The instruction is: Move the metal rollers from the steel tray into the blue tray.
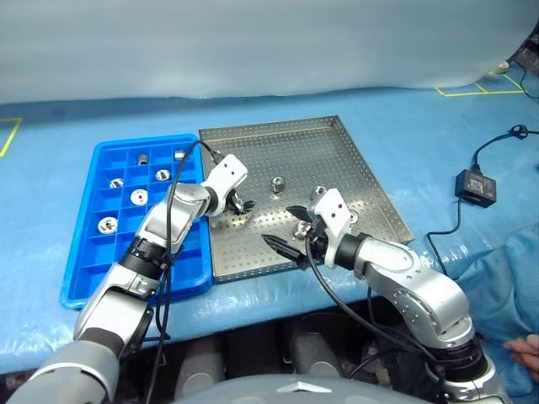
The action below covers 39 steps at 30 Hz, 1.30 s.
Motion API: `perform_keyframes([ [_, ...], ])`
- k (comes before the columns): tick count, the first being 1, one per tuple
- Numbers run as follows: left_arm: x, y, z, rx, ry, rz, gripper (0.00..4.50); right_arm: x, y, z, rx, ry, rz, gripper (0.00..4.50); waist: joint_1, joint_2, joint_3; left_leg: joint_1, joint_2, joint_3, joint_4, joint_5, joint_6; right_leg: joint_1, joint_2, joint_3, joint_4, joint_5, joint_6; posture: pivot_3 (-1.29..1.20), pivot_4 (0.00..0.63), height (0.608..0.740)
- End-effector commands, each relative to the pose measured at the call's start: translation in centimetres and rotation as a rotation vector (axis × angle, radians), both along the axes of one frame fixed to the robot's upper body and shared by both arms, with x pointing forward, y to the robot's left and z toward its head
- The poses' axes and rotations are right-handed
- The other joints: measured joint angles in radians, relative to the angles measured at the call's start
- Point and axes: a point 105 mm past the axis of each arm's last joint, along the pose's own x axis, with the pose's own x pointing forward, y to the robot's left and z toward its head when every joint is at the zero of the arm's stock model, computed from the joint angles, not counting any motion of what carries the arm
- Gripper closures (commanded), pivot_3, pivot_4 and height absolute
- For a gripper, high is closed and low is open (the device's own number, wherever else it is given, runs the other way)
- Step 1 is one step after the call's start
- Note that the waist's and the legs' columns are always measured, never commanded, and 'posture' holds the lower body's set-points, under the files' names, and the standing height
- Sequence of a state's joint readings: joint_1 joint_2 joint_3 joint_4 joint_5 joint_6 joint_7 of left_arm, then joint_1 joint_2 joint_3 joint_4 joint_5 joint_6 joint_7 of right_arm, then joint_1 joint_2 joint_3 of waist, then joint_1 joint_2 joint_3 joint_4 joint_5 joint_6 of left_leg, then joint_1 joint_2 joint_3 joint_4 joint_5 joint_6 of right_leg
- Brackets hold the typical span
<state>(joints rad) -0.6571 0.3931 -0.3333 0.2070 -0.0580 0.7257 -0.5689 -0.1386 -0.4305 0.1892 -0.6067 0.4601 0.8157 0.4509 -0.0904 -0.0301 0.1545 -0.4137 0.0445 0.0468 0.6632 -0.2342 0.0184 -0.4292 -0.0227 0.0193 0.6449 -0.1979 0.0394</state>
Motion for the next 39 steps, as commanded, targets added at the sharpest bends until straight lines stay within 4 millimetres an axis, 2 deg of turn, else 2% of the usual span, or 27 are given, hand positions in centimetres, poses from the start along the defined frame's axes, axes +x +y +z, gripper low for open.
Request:
perform_keyframes([
  [1, 0.2, 0.5, 0.1, 0.033, -0.015, 0.01, 1.19, 0.0, 0.2, 1.4, 0.024, -0.062, -0.003, 0.0, -0.004, 0.0, 0.0, 0.0, 0.0, 0.0, 0.0, 0.0, 0.0, 0.0, 0.0, 0.0, 0.0, 0.0, 0.0, -0.18, 0.15, 0.74],
  [3, 0.1, 0.7, 0.0, 0.041, -0.013, 0.015, 1.83, 0.2, 0.2, 1.4, 0.023, -0.062, -0.006, 0.0, -0.005, 0.0, 0.0, 0.0, 0.0, 0.0, 0.0, 0.0, 0.0, 0.0, 0.0, 0.0, 0.001, 0.0, 0.0, -0.17, 0.15, 0.74],
  [6, -0.1, 0.9, -0.2, 0.046, -0.007, 0.014, 1.83, 0.4, 0.4, 1.4, 0.025, -0.064, -0.006, 0.0, -0.005, 0.0, 0.0, 0.001, 0.0, 0.0, 0.0, 0.0, 0.0, 0.0, 0.0, 0.001, 0.001, 0.0, 0.0, -0.16, 0.15, 0.74],
  [8, -0.2, 1.0, -0.3, 0.045, -0.003, 0.014, 2.14, 0.5, 0.5, 1.4, 0.027, -0.066, -0.005, 0.0, -0.007, 0.0, 0.0, 0.001, 0.0, 0.0, 0.0, 0.0, 0.0, 0.0, 0.0, 0.001, 0.001, 0.0, 0.0, -0.16, 0.15, 0.74],
  [13, -0.4, 0.8, 0.1, -0.012, -0.001, 0.012, 3.61, 0.7, 0.8, 1.5, 0.029, -0.067, 0.001, 0.0, -0.005, 0.0, 0.0, 0.001, 0.0, 0.0, -0.001, 0.0, 0.0, 0.0, 0.001, 0.001, 0.001, 0.002, 0.003, -0.15, 0.15, 0.74],
  [20, -0.6, 0.4, 1.6, -0.1, -0.013, -0.004, 3.67, 0.9, 1.0, 1.4, 0.03, -0.062, 0.013, 0.0, -0.004, 0.0, 0.0, 0.001, 0.0, 0.0, -0.001, 0.0, 0.0, 0.0, 0.001, 0.001, 0.001, 0.002, 0.003, -0.14, 0.15, 0.74],
  [24, -1.1, -0.3, 4.6, -0.257, -0.049, -0.042, 3.67, 0.7, 1.3, 1.1, 0.031, -0.045, 0.05, 0.0, -0.001, 0.0, 0.0, 0.0, 0.0, 0.0, -0.001, 0.0, 0.0, -0.001, 0.0, 0.001, 0.001, 0.002, 0.004, -0.14, 0.15, 0.74],
  [27, -2.0, 0.0, 6.9, -0.355, -0.086, -0.049, 3.67, 0.3, 1.8, 1.3, 0.07, -0.03, 0.102, 0.0, 0.004, 0.0, 0.0, -0.001, 0.0, 0.0, 0.0, 0.0, 0.0, -0.001, 0.0, 0.001, 0.0, 0.002, 0.004, -0.14, 0.15, 0.74],
  [33, -5.2, 4.0, 9.7, -0.349, -0.229, 0.095, 3.67, -0.2, 2.8, 1.8, 0.112, -0.028, 0.192, 0.0, 0.008, 0.001, 0.0, 0.0, 0.0, 0.0, -0.001, 0.0, 0.0, -0.001, 0.0, 0.002, 0.0, 0.003, 0.004, -0.02, 0.15, 0.74],
  [39, -9.2, 8.5, 9.6, -0.235, -0.305, 0.337, 3.67, -0.3, 4.4, 2.0, 0.108, -0.029, 0.286, 0.0, 0.049, 0.0, 0.0, 0.001, 0.001, -0.001, 0.0, 0.0, 0.0, 0.0, 0.0, 0.0, 0.0, 0.002, 0.004, 0.1, 0.15, 0.74],
])
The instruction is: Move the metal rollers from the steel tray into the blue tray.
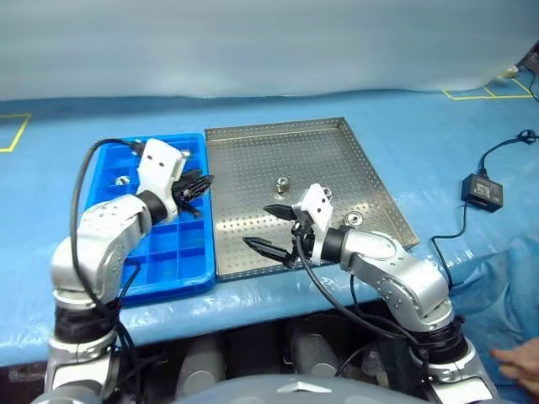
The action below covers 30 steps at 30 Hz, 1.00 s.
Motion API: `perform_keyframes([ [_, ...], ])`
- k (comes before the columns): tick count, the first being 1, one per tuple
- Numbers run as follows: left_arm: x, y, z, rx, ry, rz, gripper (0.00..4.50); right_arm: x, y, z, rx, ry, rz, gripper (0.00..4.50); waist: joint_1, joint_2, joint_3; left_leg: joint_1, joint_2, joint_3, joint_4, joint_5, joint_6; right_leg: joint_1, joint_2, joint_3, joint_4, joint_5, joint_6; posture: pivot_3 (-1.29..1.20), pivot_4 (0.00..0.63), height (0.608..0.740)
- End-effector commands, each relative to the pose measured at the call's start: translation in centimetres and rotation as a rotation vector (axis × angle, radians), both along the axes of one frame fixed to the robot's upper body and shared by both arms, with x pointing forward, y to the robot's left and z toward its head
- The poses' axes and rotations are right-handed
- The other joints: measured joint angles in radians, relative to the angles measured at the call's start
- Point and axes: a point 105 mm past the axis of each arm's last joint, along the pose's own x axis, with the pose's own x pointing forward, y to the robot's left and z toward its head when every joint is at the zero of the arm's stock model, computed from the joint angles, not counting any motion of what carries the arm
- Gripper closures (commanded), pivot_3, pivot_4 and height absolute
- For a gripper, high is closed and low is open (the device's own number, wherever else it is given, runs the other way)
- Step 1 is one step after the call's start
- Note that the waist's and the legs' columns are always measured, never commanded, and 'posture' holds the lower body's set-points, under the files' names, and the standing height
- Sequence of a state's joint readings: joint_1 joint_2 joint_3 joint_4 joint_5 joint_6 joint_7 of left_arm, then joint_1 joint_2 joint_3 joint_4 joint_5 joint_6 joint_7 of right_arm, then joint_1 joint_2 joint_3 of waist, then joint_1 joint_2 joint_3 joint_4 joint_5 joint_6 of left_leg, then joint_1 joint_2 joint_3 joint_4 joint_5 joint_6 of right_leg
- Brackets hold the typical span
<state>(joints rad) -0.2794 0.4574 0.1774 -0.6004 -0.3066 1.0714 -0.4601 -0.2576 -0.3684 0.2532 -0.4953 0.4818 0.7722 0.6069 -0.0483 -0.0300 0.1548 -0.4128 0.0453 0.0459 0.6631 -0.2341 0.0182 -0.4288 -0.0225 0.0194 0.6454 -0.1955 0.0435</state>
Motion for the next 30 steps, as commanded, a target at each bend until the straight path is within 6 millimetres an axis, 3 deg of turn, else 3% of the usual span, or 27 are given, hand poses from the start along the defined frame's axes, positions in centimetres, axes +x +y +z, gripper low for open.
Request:
perform_keyframes([
  [1, -2.6, 2.6, 1.5, 0.074, -0.071, 0.164, 3.67, -0.3, 1.2, 1.0, 0.023, -0.034, 0.079, 0.0, 0.015, 0.0, 0.0, 0.0, 0.0, 0.0, 0.0, 0.0, 0.0, 0.0, 0.0, 0.0, 0.0, 0.0, 0.0, 0.11, 0.15, 0.74],
  [4, -4.9, 5.1, 1.3, 0.1, -0.065, 0.325, 3.67, -0.2, 1.8, 0.8, 0.016, -0.033, 0.115, 0.0, 0.046, 0.0, 0.0, 0.0, 0.0, -0.001, 0.0, 0.0, 0.0, 0.001, -0.001, -0.001, 0.0, -0.001, -0.002, 0.16, 0.15, 0.74],
  [8, -7.0, 6.5, 0.6, 0.141, -0.03, 0.419, 3.67, -0.2, 2.2, 0.8, 0.016, -0.028, 0.146, 0.0, 0.084, -0.001, 0.0, 0.0, 0.0, -0.002, 0.0, 0.0, 0.0, 0.001, -0.002, -0.002, -0.001, -0.003, -0.006, 0.2, 0.15, 0.74],
  [17, -9.3, 8.1, -2.8, 0.168, 0.118, 0.524, 3.67, 0.0, 2.3, 0.6, 0.014, -0.023, 0.155, 0.0, 0.106, -0.001, 0.0, 0.0, 0.0, -0.002, 0.001, 0.0, 0.0, 0.001, -0.003, -0.004, -0.001, -0.005, -0.008, 0.21, 0.15, 0.74],
  [21, -9.5, 9.1, -3.8, 0.168, 0.152, 0.578, 3.67, 0.1, 2.0, 0.4, 0.012, -0.017, 0.138, 0.0, 0.109, -0.001, 0.0, 0.0, 0.0, -0.003, -0.001, 0.0, 0.0, 0.001, -0.003, -0.005, -0.001, -0.005, -0.009, 0.2, 0.15, 0.74],
  [26, -8.9, 9.8, -3.8, 0.164, 0.135, 0.62, 2.02, 0.2, 1.8, 0.3, 0.003, -0.014, 0.116, 0.0, 0.109, 0.0, 0.0, 0.0, 0.0, -0.003, -0.001, 0.0, -0.001, 0.001, -0.003, -0.006, -0.001, -0.006, -0.01, 0.19, 0.15, 0.74],
  [28, -8.1, 9.1, -2.9, 0.11, 0.079, 0.592, 1.42, 0.2, 1.7, 0.2, -0.005, -0.017, 0.106, 0.0, 0.11, 0.0, 0.0, 0.0, 0.0, -0.003, -0.001, 0.0, -0.001, 0.001, -0.004, -0.006, -0.001, -0.006, -0.01, 0.18, 0.15, 0.74],
  [30, -7.1, 7.5, -1.8, 0.04, 0.014, 0.514, 1.42, 0.2, 1.6, 0.2, -0.009, -0.021, 0.1, 0.0, 0.111, -0.001, 0.0, -0.001, 0.0, -0.004, 0.0, 0.0, -0.001, 0.001, -0.004, -0.007, -0.001, -0.006, -0.01, 0.17, 0.15, 0.74],
])
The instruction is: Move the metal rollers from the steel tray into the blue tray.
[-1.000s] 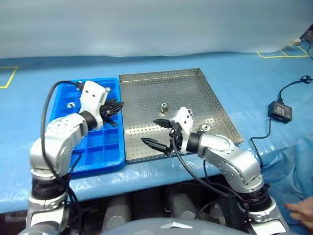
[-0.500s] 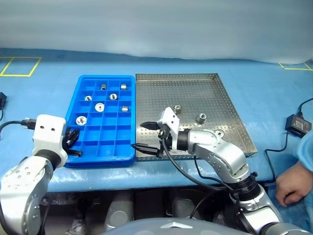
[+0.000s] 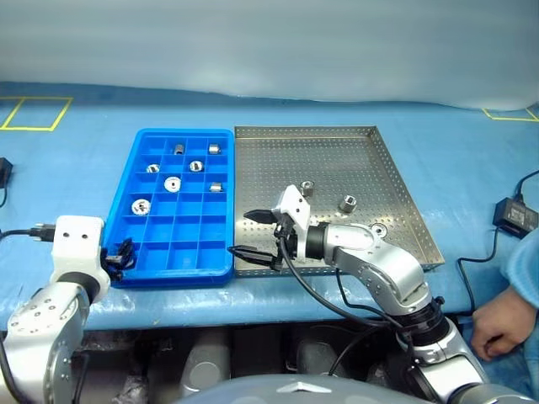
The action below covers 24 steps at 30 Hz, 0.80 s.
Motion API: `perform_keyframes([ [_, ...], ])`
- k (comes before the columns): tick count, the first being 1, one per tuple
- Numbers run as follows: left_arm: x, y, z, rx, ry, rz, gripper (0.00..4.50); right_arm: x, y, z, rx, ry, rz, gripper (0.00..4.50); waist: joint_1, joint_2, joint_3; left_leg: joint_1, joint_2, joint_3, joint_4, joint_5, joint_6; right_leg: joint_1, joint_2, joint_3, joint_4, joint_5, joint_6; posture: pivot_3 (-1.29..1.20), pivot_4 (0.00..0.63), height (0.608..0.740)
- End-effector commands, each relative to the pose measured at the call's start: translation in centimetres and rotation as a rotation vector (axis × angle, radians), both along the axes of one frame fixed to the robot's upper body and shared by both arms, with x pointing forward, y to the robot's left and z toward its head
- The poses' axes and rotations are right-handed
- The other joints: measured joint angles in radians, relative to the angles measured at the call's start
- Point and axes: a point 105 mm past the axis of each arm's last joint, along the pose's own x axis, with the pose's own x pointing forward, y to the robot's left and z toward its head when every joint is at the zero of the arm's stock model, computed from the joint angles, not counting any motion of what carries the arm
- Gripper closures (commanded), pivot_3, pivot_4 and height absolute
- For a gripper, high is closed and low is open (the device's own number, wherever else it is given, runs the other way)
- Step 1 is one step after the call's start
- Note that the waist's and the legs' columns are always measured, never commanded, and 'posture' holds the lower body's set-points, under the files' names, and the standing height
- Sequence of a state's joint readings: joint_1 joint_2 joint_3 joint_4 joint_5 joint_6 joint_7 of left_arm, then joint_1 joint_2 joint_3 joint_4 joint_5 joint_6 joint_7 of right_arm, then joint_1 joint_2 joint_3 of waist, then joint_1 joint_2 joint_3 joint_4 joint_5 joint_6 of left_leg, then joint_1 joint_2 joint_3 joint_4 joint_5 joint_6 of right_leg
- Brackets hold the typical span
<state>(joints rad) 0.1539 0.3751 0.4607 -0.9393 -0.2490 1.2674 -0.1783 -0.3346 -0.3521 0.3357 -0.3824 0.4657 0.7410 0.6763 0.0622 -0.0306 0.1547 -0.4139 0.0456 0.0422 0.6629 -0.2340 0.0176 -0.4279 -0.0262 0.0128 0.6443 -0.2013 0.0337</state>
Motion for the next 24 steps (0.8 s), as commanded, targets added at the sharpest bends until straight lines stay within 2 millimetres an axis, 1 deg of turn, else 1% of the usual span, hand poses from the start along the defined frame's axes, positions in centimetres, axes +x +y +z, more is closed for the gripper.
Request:
perform_keyframes([
  [1, 1.6, -2.6, 2.7, -0.059, -0.164, -0.135, 1.42, 0.0, -0.3, 1.1, 0.013, -0.052, -0.017, 0.0, 0.001, 0.0, 0.0, 0.0, 0.0, 0.0, 0.0, 0.0, 0.0, 0.0, 0.0, 0.0, 0.0, 0.0, 0.0, 0.17, 0.15, 0.74],
  [5, 3.2, -6.7, 4.0, -0.139, -0.237, -0.361, 1.42, 0.1, -0.9, 1.1, -0.007, -0.065, -0.051, 0.0, -0.004, 0.0, 0.0, 0.0, -0.001, 0.0, 0.0, 0.0, 0.0, 0.0, 0.0, 0.0, 0.0, 0.0, 0.0, 0.14, 0.15, 0.74],
  [7, 3.9, -8.8, 4.1, -0.157, -0.231, -0.483, 1.42, 0.4, -1.5, 1.1, -0.031, -0.073, -0.086, 0.0, -0.006, 0.0, 0.0, 0.0, -0.001, 0.0, 0.0, 0.0, 0.0, 0.0, 0.0, 0.0, 0.0, 0.0, 0.0, 0.11, 0.15, 0.74],
  [10, 5.0, -12.0, 3.5, -0.15, -0.181, -0.677, 1.42, 0.9, -3.1, 0.8, -0.097, -0.096, -0.17, 0.0, -0.013, 0.0, 0.0, -0.001, -0.002, 0.001, 0.0, 0.0, 0.0, 0.0, 0.001, 0.0, 0.0, 0.0, 0.0, 0.07, 0.15, 0.74],
  [11, 5.5, -12.7, 3.3, -0.142, -0.166, -0.722, 1.42, 1.0, -3.7, 0.7, -0.113, -0.1, -0.199, 0.0, -0.017, 0.0, 0.0, 0.0, -0.002, 0.001, 0.0, 0.0, 0.0, 0.0, 0.001, 0.0, 0.0, 0.0, 0.0, 0.05, 0.15, 0.74],
  [13, 6.2, -13.5, 3.0, -0.121, -0.153, -0.77, 1.42, 1.2, -4.4, 0.7, -0.128, -0.101, -0.238, 0.0, -0.026, 0.0, 0.0, 0.0, -0.002, 0.002, 0.0, 0.0, 0.0, 0.0, 0.001, 0.001, 0.0, 0.0, 0.0, 0.02, 0.15, 0.74],
  [14, 6.9, -14.0, 2.9, -0.108, -0.152, -0.79, 1.42, 1.4, -4.9, 0.6, -0.142, -0.1, -0.266, 0.0, -0.033, 0.0, 0.0, 0.0, -0.002, 0.002, 0.0, 0.0, 0.0, 0.0, 0.001, 0.001, 0.0, 0.0, 0.0, 0.02, 0.15, 0.74],
  [16, 8.9, -15.5, 2.8, -0.114, -0.15, -0.849, 1.42, 1.8, -6.6, 0.0, -0.208, -0.111, -0.357, 0.0, -0.037, 0.0, 0.0, 0.0, -0.002, 0.002, 0.0, 0.0, 0.0, 0.0, 0.001, 0.001, 0.0, 0.0, 0.0, -0.03, 0.15, 0.74],
  [18, 10.0, -17.0, 2.6, -0.113, -0.138, -0.911, 1.42, 1.8, -7.3, -0.1, -0.228, -0.114, -0.404, 0.0, -0.046, 0.0, 0.0, -0.002, -0.002, 0.004, 0.001, 0.0, 0.0, -0.001, 0.002, 0.0, 0.0, 0.0, 0.0, -0.07, 0.15, 0.74],
  [20, 10.5, -17.9, 2.3, -0.107, -0.123, -0.954, 1.42, 1.7, -7.6, 0.0, -0.224, -0.111, -0.424, 0.0, -0.06, 0.0, 0.0, -0.002, -0.002, 0.005, 0.0, 0.0, 0.0, -0.001, 0.002, 0.001, -0.001, 0.0, 0.0, -0.1, 0.15, 0.74],
  [22, 11.1, -19.2, 1.5, -0.1, -0.088, -1.007, 1.42, 1.3, -8.0, -0.1, -0.231, -0.11, -0.451, 0.0, -0.078, 0.001, 0.0, -0.002, -0.002, 0.005, 0.0, 0.0, 0.001, -0.001, 0.002, 0.002, -0.001, 0.0, 0.0, -0.15, 0.15, 0.74],
  [24, 11.2, -20.5, 0.5, -0.089, -0.044, -1.081, 1.42, 0.9, -8.6, -0.2, -0.243, -0.109, -0.483, 0.0, -0.093, 0.001, 0.0, -0.002, -0.002, 0.005, 0.0, -0.001, 0.001, -0.001, 0.002, 0.002, -0.001, 0.0, 0.0, -0.18, 0.15, 0.74],
])
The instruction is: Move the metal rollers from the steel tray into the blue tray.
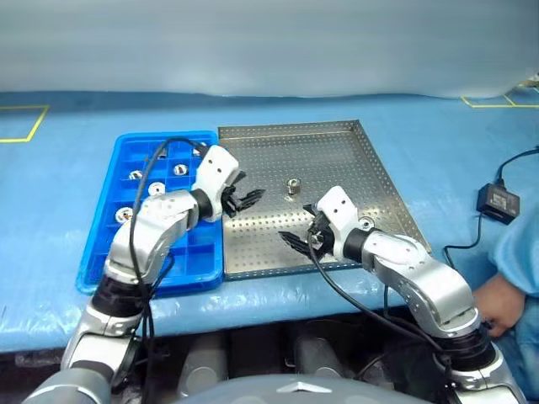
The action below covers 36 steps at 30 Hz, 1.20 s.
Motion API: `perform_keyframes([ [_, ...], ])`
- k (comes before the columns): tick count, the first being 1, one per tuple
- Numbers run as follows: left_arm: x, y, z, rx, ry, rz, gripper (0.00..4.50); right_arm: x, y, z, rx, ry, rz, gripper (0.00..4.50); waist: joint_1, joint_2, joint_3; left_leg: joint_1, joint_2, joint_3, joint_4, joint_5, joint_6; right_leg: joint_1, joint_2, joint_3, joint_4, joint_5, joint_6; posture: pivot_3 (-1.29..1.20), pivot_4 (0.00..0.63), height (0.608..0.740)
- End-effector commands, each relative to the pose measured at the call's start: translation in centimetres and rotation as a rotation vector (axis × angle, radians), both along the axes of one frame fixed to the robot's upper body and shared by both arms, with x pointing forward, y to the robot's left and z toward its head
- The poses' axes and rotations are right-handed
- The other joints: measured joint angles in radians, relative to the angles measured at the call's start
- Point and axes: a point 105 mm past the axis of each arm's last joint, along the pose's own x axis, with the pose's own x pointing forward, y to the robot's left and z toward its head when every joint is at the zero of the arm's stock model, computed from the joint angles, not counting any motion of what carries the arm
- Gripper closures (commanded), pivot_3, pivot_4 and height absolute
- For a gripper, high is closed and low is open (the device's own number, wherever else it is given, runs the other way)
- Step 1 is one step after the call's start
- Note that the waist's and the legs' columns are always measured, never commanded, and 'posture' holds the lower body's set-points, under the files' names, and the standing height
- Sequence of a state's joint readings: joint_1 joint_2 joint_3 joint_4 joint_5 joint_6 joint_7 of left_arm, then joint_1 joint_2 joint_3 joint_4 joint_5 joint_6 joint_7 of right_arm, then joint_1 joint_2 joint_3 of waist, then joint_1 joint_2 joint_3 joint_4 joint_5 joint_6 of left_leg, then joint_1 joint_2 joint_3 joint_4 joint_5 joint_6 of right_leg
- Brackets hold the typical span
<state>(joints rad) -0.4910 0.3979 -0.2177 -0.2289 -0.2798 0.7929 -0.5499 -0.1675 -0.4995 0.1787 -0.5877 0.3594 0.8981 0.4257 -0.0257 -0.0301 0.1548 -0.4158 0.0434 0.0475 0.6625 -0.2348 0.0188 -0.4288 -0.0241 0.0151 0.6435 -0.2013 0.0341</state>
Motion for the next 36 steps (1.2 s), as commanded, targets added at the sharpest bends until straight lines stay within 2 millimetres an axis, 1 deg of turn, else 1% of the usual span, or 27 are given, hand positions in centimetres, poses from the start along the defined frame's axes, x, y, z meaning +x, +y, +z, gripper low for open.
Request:
perform_keyframes([
  [1, 0.0, -2.4, -0.8, 0.036, 0.009, -0.137, 1.42, -0.5, -0.9, 1.2, -0.006, -0.053, -0.052, 0.0, -0.014, 0.0, 0.0, 0.0, 0.0, 0.0, 0.0, 0.0, 0.0, 0.0, 0.0, 0.0, 0.0, 0.0, 0.0, -0.19, 0.15, 0.74],
  [5, -0.5, -4.3, -1.6, 0.047, 0.035, -0.25, 1.42, -1.1, -2.4, 1.2, -0.027, -0.052, -0.116, 0.0, -0.046, 0.0, 0.0, 0.0, 0.0, 0.0, 0.0, 0.0, 0.0, 0.0, 0.0, 0.001, 0.0, 0.0, 0.001, -0.24, 0.15, 0.74],
  [8, -0.2, -4.9, -2.0, 0.045, 0.045, -0.258, 1.42, -1.4, -3.1, 1.1, -0.041, -0.05, -0.144, 0.0, -0.068, 0.0, 0.0, 0.001, 0.0, -0.001, 0.0, 0.0, 0.001, 0.0, 0.0, 0.003, 0.0, 0.0, 0.001, -0.25, 0.15, 0.74],
  [11, 0.2, -5.2, -2.8, 0.052, 0.063, -0.25, 1.42, -1.6, -3.4, 1.1, -0.048, -0.047, -0.158, 0.0, -0.085, 0.0, 0.0, 0.002, 0.0, -0.001, 0.001, 0.0, 0.001, 0.0, 0.001, 0.004, 0.001, 0.0, 0.002, -0.26, 0.15, 0.74],
  [15, 0.1, -5.7, -3.6, 0.056, 0.088, -0.263, 1.42, -1.7, -3.2, 1.0, -0.044, -0.045, -0.154, 0.0, -0.107, 0.0, 0.0, 0.002, 0.0, -0.001, 0.001, 0.0, 0.001, 0.0, 0.001, 0.004, 0.001, 0.001, 0.003, -0.26, 0.15, 0.74],
  [18, -0.1, -6.2, -4.2, 0.062, 0.11, -0.271, 1.42, -1.6, -3.0, 1.0, -0.038, -0.045, -0.15, 0.0, -0.114, 0.0, 0.0, 0.002, 0.0, -0.001, 0.001, 0.0, 0.001, 0.0, 0.0, 0.005, 0.001, 0.002, 0.005, -0.26, 0.15, 0.74],
  [22, -0.4, -6.6, -4.5, 0.063, 0.125, -0.294, 1.42, -1.6, -2.5, 0.6, -0.019, -0.023, -0.132, 0.0, -0.123, 0.0, 0.0, 0.002, 0.0, -0.001, 0.001, 0.0, 0.001, 0.0, 0.001, 0.005, 0.001, 0.002, 0.005, -0.27, 0.15, 0.74],
  [27, -0.2, -6.4, -5.5, 0.108, 0.138, -0.283, 1.42, -1.5, -1.8, -0.4, 0.005, 0.022, -0.112, 0.0, -0.127, 0.0, 0.0, 0.002, 0.0, -0.001, 0.001, 0.0, 0.001, 0.0, 0.001, 0.006, 0.001, 0.002, 0.005, -0.26, 0.15, 0.74],
  [33, 0.1, -6.2, -6.6, 0.125, 0.153, -0.257, 1.42, -1.3, -1.3, -0.5, 0.021, 0.029, -0.098, 0.0, -0.129, 0.0, 0.0, 0.002, 0.0, -0.001, 0.001, 0.0, 0.001, 0.0, 0.0, 0.006, 0.001, 0.002, 0.005, -0.26, 0.15, 0.74],
  [36, -0.1, -6.4, -6.6, 0.107, 0.162, -0.265, 2.03, -1.2, -1.2, -0.6, 0.019, 0.033, -0.095, 0.0, -0.126, 0.0, 0.0, 0.002, 0.0, -0.001, 0.001, 0.0, 0.001, 0.0, 0.0, 0.006, 0.001, 0.002, 0.005, -0.26, 0.15, 0.74],
])
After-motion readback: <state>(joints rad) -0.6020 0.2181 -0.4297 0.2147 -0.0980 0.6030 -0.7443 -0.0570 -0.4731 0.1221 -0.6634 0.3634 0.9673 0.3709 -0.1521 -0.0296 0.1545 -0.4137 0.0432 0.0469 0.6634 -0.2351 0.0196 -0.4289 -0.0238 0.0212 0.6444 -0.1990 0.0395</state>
